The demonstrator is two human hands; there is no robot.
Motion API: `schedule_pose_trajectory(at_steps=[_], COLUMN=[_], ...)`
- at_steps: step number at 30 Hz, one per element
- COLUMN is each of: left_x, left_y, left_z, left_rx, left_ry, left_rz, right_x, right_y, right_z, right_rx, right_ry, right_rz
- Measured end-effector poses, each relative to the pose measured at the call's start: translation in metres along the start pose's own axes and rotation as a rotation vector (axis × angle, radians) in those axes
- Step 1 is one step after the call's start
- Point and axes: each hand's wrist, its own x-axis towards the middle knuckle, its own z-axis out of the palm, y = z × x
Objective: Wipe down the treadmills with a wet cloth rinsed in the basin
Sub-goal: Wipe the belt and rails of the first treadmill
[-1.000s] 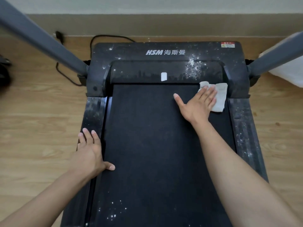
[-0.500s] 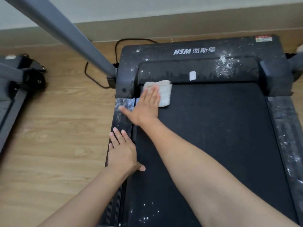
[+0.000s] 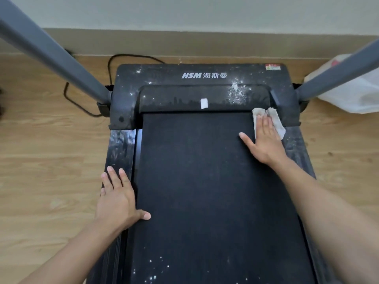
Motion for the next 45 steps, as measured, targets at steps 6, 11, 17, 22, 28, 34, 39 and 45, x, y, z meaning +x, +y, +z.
schedule_pose_trajectory(at_steps=[6, 11, 17, 22, 28, 34, 39, 45], left_x=[-0.004, -0.005, -0.009, -0.007, -0.008, -0.001, -0.004, -0.007], left_y=[-0.004, -0.003, -0.008, -0.009, -0.024, -0.053, -0.066, -0.046], left_z=[-0.003, -0.002, -0.005, -0.004, 0.008, 0.005, -0.019, -0.023], left_rx=[0.023, -0.028, -0.031, -0.043, -0.131, -0.228, 0.043, 0.187], left_ry=[0.051, 0.040, 0.014, 0.007, 0.117, 0.056, -0.003, -0.008], left_rz=[0.018, 0.023, 0.042, 0.052, 0.096, 0.218, 0.318, 0.272], right_x=[0.002, -0.042, -0.075, -0.066, -0.063, -0.074, -0.121, -0.105], right_y=[-0.117, -0.267, -0.241, -0.091, -0.023, -0.199, -0.280, -0.159], right_z=[0.028, 0.074, 0.085, 0.044, 0.019, 0.066, 0.100, 0.066], right_rx=[0.169, 0.014, -0.148, -0.056, 0.163, 0.071, -0.068, -0.050], right_ry=[-0.022, -0.110, -0.148, -0.042, -0.061, -0.169, -0.260, -0.201], right_rz=[0.216, -0.240, -0.709, -0.269, 0.252, -0.072, -0.544, -0.450])
